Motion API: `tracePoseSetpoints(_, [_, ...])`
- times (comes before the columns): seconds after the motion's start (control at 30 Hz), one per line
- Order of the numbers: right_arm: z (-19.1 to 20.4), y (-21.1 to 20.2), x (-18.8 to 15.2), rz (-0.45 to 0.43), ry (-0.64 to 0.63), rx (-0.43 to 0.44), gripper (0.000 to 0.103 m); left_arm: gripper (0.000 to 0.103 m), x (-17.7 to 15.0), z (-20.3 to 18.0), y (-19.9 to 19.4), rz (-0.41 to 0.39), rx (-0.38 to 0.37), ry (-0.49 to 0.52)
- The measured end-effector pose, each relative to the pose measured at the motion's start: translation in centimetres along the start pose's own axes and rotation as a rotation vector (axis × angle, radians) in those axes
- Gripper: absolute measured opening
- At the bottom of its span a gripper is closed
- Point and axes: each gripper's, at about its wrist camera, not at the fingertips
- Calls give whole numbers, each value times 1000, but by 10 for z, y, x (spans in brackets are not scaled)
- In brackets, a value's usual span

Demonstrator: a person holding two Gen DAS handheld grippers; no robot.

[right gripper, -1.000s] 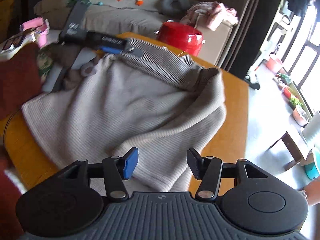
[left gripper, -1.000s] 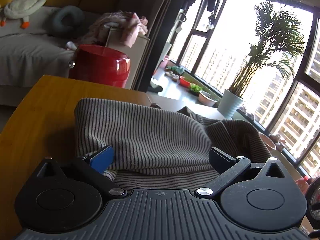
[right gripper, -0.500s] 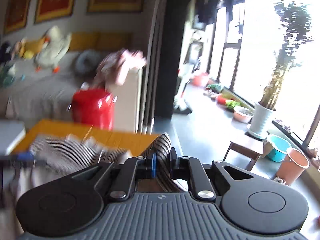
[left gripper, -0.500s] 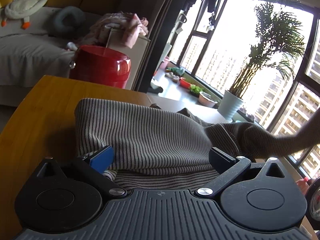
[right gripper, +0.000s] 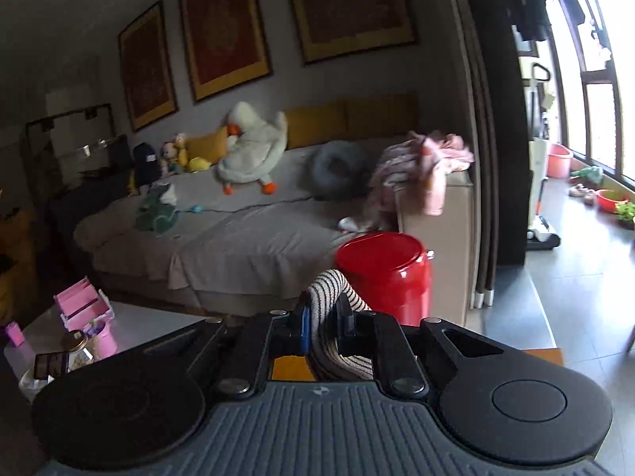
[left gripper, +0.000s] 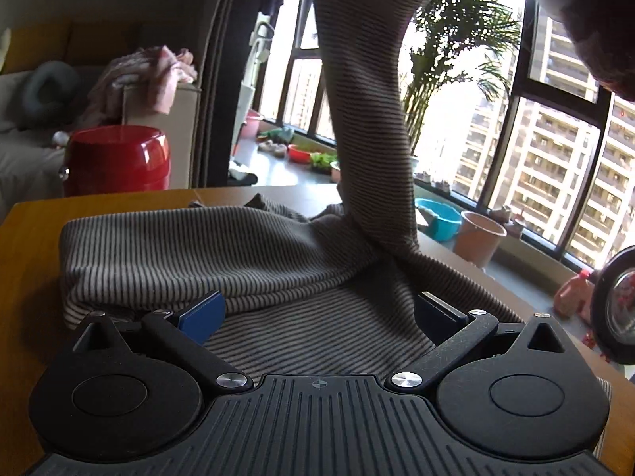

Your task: Fold clothes

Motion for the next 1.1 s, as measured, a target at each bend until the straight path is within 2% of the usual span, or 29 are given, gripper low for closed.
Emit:
tracePoseSetpoints(0.07, [10,30,0,32,-14,29,12,103,-1,5,2,9,-2,-27])
tracePoseSetpoints(0.13, [15,50,-1,48,-16,54,21,103,-1,10,3,18,-4,-54])
tracePoseSetpoints(0.27, [12,58,-5,29,-6,89,30,103,-1,19,6,42,-11,-105])
tracePoseSetpoints(0.33, [3,55,-10,29,-5,67,33,103,-2,22,8,52,-12,-121])
tracePoseSetpoints(0.5, [-30,42,-30,42,-3,-31,34,103,-2,29,11,74,-10,-167])
tracePoseSetpoints(0.63, [-81,34,-74,92,120,-110,34,103,-3,48,15,101,-7,-281])
tracePoseSetpoints(0.77, [-127,37,-145,183,273,-197,34,103,-4,70,20,122,-7,-413])
tracePoseSetpoints(0.83, [-134,30,-174,139,254,-190,33,103,-5,75,19,114,-4,-440])
tracePoseSetpoints(0.9, [-124,27,-187,119,141,-194,33,103,-5,74,17,98,23,-438])
tracePoseSetpoints(0.97, [-113,27,-190,118,64,-198,42,103,-4,72,13,77,53,-427])
tracePoseSetpoints(1.0, [-110,27,-190,118,45,-191,52,103,-4,69,10,66,71,-417])
tracePoseSetpoints(1.03, [-108,27,-190,118,32,-180,58,103,-4,65,5,52,98,-393])
tracePoseSetpoints(1.1, [-110,24,-188,103,50,-163,58,103,-2,57,-5,29,132,-338])
Point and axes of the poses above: each gripper's, at about its wrist camera, not at the fingertips, and y roughly the way its jaws point, z to its left, x to its top, and after that the axes turned 11 degrees about x, right-handed
